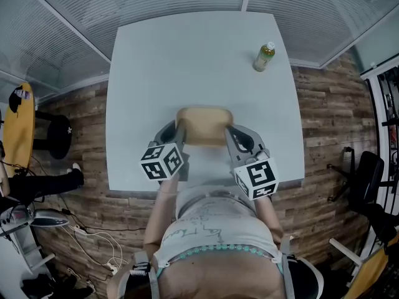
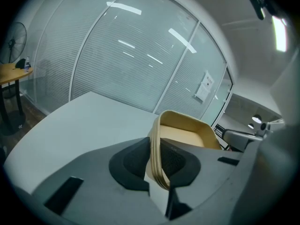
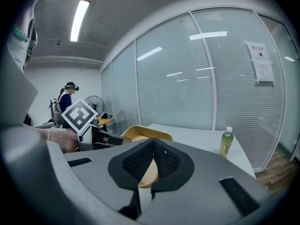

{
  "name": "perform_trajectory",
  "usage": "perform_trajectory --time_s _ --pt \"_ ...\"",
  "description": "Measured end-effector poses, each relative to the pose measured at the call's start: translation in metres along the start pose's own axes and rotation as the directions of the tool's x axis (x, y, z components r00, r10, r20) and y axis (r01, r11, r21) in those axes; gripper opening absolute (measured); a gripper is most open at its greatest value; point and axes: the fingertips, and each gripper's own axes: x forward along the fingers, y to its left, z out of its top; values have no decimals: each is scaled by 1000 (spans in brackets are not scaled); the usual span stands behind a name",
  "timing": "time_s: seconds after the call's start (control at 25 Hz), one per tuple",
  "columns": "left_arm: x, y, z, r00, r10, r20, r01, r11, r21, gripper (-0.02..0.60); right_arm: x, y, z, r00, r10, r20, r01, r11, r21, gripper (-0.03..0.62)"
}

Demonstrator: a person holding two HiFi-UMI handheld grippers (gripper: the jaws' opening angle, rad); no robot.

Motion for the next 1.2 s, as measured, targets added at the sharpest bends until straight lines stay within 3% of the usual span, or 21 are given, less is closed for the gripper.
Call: perform_trajectory --time_s 1.2 --pt "-2 -4 -7 1000 -18 -25 19 999 29 35 2 10 2 1000 21 -13 -21 1000 -9 0"
